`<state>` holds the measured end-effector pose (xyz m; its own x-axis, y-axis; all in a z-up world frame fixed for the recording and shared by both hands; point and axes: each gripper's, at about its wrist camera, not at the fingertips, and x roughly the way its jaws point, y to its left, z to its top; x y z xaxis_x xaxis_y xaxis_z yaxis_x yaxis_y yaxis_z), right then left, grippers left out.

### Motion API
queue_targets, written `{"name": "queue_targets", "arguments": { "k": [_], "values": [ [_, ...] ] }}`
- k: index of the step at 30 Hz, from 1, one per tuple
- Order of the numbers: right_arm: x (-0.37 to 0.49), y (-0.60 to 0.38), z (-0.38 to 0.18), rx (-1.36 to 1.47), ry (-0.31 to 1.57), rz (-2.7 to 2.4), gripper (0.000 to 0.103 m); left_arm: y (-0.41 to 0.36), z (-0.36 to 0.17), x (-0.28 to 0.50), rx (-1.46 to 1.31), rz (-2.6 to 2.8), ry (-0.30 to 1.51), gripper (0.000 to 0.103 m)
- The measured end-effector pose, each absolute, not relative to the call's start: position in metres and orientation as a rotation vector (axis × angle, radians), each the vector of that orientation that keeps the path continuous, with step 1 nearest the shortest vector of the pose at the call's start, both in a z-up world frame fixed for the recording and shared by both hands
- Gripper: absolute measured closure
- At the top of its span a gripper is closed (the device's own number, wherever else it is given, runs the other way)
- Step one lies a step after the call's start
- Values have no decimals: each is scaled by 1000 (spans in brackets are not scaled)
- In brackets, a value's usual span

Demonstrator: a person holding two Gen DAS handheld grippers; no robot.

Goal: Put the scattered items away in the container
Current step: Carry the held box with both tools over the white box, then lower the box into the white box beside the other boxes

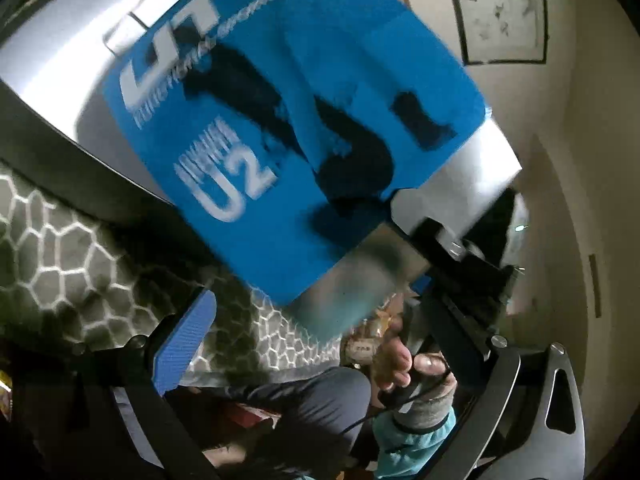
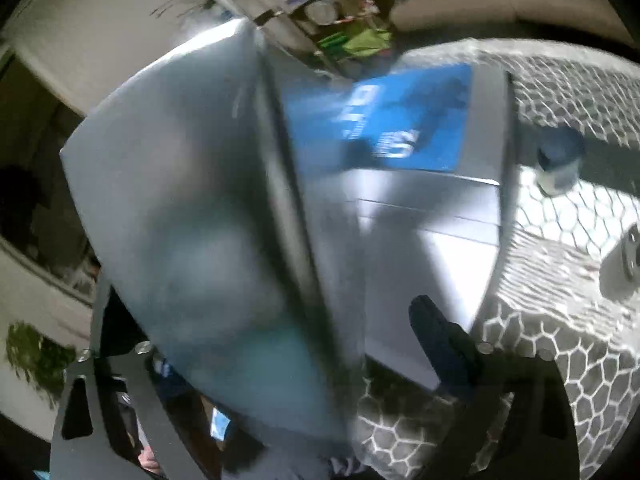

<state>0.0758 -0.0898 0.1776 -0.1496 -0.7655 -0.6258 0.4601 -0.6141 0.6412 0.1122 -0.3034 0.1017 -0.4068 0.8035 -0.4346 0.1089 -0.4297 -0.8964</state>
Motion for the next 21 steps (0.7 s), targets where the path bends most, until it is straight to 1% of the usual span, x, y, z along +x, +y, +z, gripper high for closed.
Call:
{"name": "queue_targets", "arguments": {
  "k": [1,2,3,6,9,11,14,15,17,21],
  "values": [
    [72,-85,176,1273,-405,-1875,19,-306,102,113,-1317,1904,-1279,0],
    [69,-82,174,1277,-406,-1893,27,-311,104,111,-1320,1932,-1273,0],
    [65,-80,174,1276,-401,-1891,31,-315,105,113,-1324,1947,-1269,0],
    [61,-82,175,1257,-346,-1915,31,-335,108,104,-1343,2029,-1267,0],
    [65,-100,184,1189,-171,-1965,31,-354,104,108,-1353,2086,-1306,0],
    [73,-123,191,1128,60,-1993,31,-360,97,103,-1364,2081,-1328,0],
    [88,-162,188,1011,465,-2020,31,-362,85,99,-1396,2083,-1337,0],
    [91,-170,185,987,545,-2019,31,-362,82,99,-1397,2090,-1349,0],
    [90,-177,181,987,599,-2015,31,-359,76,97,-1388,2083,-1384,0],
    [88,-164,177,1040,605,-2013,30,-362,64,95,-1412,2041,-1430,0]
  ]
}}
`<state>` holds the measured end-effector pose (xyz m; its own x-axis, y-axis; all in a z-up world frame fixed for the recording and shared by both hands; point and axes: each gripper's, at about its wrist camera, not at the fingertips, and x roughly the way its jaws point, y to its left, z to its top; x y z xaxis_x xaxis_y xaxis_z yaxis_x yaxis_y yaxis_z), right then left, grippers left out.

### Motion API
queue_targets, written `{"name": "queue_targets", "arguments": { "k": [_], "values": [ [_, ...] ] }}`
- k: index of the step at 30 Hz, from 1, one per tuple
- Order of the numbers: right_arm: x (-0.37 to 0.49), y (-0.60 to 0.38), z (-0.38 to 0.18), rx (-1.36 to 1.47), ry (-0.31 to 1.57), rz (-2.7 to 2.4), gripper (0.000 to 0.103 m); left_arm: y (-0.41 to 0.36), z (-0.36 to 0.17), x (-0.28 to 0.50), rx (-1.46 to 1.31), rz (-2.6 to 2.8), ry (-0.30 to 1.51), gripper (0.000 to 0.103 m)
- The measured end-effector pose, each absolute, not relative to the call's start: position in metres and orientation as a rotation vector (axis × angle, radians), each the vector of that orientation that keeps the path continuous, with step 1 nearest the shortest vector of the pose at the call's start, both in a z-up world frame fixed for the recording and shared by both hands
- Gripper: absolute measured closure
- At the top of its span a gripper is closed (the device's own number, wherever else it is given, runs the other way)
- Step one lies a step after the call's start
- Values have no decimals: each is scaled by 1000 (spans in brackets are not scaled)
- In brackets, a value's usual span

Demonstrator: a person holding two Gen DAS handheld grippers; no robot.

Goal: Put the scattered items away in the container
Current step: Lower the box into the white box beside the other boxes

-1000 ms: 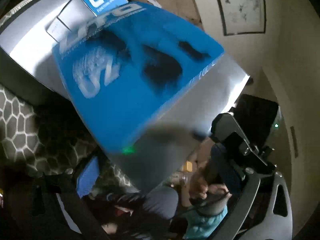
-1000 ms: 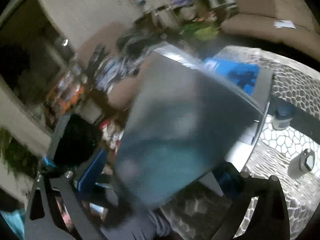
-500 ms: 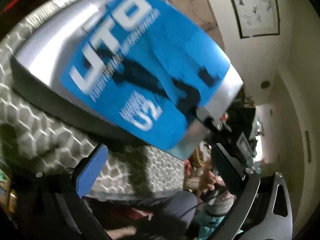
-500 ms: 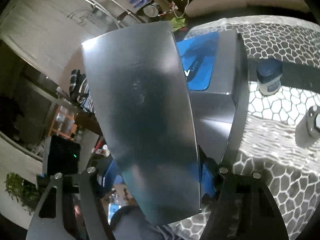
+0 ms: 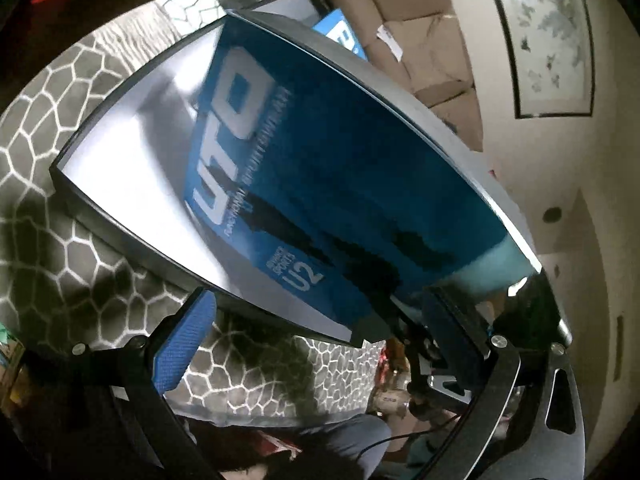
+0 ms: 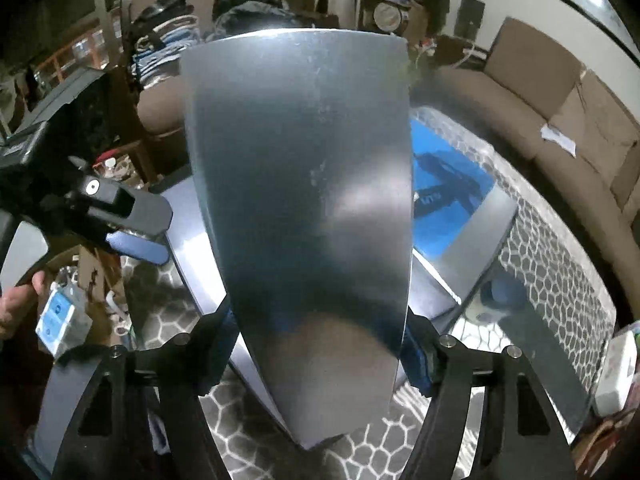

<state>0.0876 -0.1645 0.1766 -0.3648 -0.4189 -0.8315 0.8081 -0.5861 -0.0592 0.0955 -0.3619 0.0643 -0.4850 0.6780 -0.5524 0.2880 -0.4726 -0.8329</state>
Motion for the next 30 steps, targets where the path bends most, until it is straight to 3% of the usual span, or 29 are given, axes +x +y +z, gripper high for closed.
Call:
{"name": "queue_targets", "arguments": {
  "k": [7,11,24,30],
  "values": [
    [100,-133,192,1029,528,-2068,28,-377,65,99,-1397,2046,-1449,0],
    [105,-130,198,983,517,-2076,36,-380,71,99,-1402,2049,-1438,0],
    [75,-166,138,1180,660,-2162,38,-400,84,103,-1376,2084,-1441,0],
    [73,-128,166,1156,511,-2242,37,-403,79,96,-1422,2068,-1442,0]
  ]
}}
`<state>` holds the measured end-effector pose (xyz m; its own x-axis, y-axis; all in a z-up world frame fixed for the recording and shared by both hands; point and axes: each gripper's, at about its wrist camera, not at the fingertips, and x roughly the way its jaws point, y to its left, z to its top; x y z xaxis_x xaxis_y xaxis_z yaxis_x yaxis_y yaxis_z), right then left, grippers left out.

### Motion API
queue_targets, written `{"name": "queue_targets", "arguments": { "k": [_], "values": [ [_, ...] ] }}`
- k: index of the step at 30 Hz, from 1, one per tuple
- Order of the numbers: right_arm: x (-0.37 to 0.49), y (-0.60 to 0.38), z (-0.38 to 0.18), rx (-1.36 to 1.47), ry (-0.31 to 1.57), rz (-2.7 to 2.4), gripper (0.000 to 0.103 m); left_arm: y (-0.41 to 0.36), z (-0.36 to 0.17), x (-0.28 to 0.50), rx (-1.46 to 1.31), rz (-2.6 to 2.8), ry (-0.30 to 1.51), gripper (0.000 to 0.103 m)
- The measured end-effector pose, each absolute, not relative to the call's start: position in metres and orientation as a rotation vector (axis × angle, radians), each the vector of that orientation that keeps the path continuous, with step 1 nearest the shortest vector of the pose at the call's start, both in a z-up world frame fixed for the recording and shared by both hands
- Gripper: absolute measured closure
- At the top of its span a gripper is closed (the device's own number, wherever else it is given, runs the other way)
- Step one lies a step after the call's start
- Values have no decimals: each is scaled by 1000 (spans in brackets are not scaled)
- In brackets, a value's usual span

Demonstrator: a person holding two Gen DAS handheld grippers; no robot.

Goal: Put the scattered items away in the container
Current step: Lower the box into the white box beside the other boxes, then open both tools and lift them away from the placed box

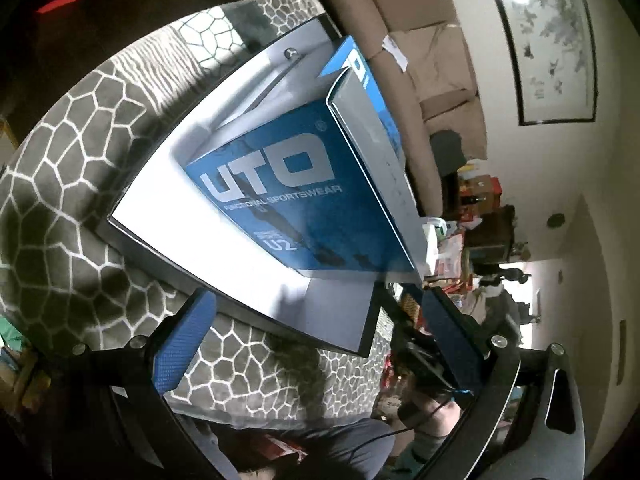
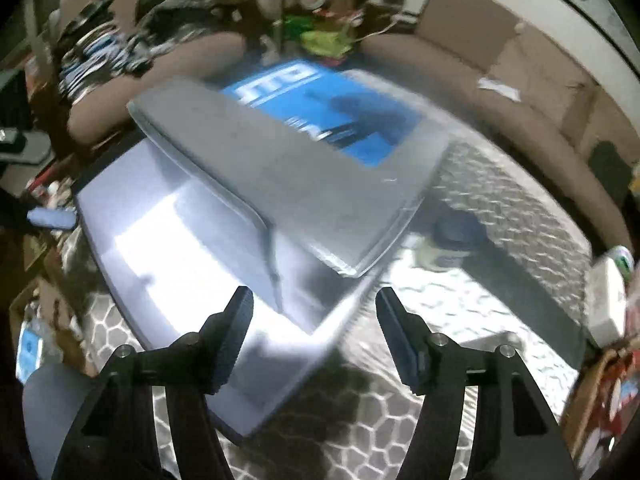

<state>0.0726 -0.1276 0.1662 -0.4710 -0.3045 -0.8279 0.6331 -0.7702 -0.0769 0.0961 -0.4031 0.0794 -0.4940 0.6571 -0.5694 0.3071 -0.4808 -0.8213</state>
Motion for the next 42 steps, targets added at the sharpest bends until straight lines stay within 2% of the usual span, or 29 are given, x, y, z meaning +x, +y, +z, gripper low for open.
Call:
{"name": "queue_targets", "arguments": {
  "k": [4,11,15,21,33,42],
  "values": [
    [72,-119,168,1178,427,-2200,37,-403,83,93,-1458,2063,-1416,0],
    [72,-115,163,1189,315,-2173,37,-400,114,91,-1356,2092,-1329,0],
    [75,-109,165,1185,190,-2133,35,-398,110,73,-1297,2054,-1378,0],
    [69,-114,167,1194,92,-2086,33,-382,88,32,-1399,2017,-1374,0],
    [46,-119,155,1199,75,-2131,32,-347,61,-12,-1492,1966,-1366,0],
    [61,-92,166,1171,86,-2114,31,-329,71,22,-1424,1958,-1272,0]
  ]
}}
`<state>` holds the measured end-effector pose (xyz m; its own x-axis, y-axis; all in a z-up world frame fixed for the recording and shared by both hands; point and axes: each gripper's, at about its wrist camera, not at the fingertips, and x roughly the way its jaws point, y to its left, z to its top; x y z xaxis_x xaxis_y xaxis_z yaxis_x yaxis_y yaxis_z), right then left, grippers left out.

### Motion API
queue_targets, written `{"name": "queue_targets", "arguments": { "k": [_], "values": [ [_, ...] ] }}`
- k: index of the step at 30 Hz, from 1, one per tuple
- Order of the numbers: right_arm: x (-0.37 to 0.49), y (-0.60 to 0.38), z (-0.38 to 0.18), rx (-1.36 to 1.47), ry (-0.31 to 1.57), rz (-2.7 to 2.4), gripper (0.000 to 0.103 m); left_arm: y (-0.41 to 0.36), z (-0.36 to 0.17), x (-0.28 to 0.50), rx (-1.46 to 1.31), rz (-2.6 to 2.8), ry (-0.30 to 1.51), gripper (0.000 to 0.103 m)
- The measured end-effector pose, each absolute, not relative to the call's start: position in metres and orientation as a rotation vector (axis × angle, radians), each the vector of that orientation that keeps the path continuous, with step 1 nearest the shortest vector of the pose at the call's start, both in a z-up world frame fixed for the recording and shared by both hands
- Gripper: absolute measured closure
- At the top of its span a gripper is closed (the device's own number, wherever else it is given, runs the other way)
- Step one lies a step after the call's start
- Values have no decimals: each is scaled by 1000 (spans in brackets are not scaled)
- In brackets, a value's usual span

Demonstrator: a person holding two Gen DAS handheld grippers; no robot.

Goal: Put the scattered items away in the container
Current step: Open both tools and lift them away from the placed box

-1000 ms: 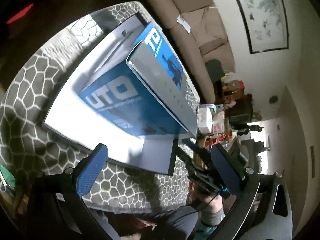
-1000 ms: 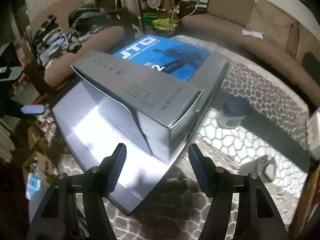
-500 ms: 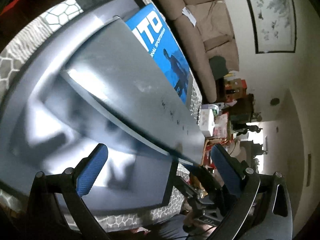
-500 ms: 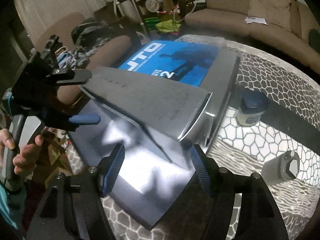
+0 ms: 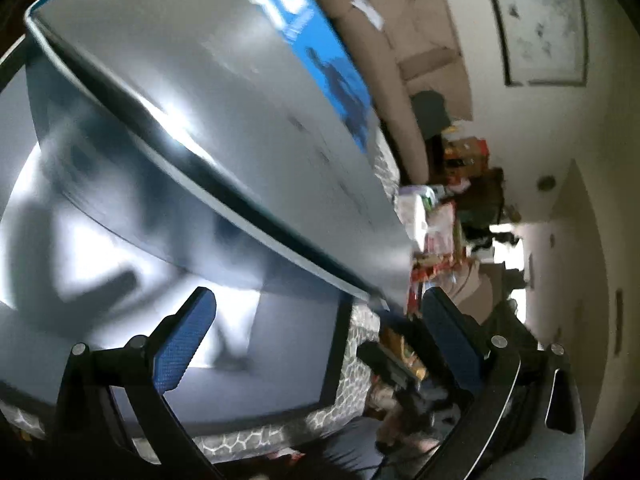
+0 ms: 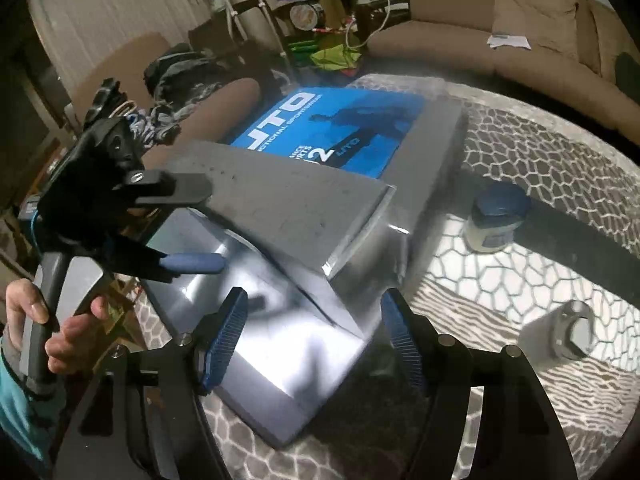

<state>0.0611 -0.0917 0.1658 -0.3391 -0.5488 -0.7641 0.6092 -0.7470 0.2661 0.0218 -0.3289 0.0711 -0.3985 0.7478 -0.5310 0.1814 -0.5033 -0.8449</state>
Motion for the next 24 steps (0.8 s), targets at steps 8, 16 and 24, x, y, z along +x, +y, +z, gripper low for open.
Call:
{"name": "queue_targets", "arguments": {
  "k": [8,16,24],
  "values": [
    [83,-23,182,1135,49,-2159,23,-255,116,69,-1373,2158,-865,0],
    [100,40,178,1143,-43,-2221,7,-178,154,91,-1344,2433,-462,0],
    [112,91,174,1155,-108,-2298,0,-108,169,103,-1343,2564,-175,0]
  ]
}}
